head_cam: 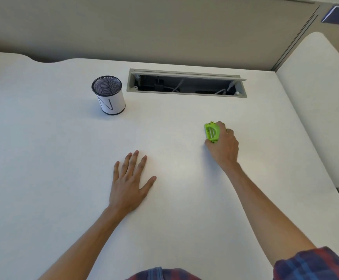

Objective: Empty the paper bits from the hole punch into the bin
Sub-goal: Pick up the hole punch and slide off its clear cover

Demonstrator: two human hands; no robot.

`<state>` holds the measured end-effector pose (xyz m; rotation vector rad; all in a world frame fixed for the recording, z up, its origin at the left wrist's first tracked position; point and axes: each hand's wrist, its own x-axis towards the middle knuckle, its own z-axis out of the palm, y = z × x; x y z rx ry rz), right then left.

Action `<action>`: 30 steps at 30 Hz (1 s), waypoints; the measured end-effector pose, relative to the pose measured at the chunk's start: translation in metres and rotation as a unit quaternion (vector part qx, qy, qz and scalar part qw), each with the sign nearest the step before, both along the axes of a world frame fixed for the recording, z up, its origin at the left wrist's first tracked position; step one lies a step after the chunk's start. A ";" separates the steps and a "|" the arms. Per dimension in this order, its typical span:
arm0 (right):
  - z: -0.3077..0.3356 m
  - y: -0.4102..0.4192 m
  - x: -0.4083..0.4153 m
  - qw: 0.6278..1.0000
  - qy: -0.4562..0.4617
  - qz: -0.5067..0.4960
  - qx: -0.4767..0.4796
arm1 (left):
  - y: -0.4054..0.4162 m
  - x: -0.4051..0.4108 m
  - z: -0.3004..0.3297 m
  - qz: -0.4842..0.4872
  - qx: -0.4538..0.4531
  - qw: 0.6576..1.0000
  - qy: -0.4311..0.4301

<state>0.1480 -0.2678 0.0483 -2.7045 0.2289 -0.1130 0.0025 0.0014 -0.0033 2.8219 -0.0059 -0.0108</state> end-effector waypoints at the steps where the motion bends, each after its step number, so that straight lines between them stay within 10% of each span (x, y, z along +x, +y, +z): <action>1: 0.001 0.005 -0.007 1.000 0.004 -0.005 0.008 | 0.000 0.000 0.000 0.000 0.002 1.000 0.001; 8: 0.005 0.030 -0.047 0.999 0.028 -0.014 0.025 | 0.000 0.001 0.002 0.002 -0.027 1.000 0.015; 12: 0.013 0.039 -0.058 0.973 0.080 -0.092 0.193 | -0.005 -0.002 0.007 0.019 -0.066 0.998 0.014; 22: 0.044 0.071 -0.099 0.672 0.255 -0.060 0.693 | -0.029 0.004 0.061 0.077 -0.334 0.939 0.021; 30: 0.055 0.090 -0.123 0.589 0.280 0.022 0.757 | -0.047 0.013 0.092 0.096 -0.617 0.769 0.136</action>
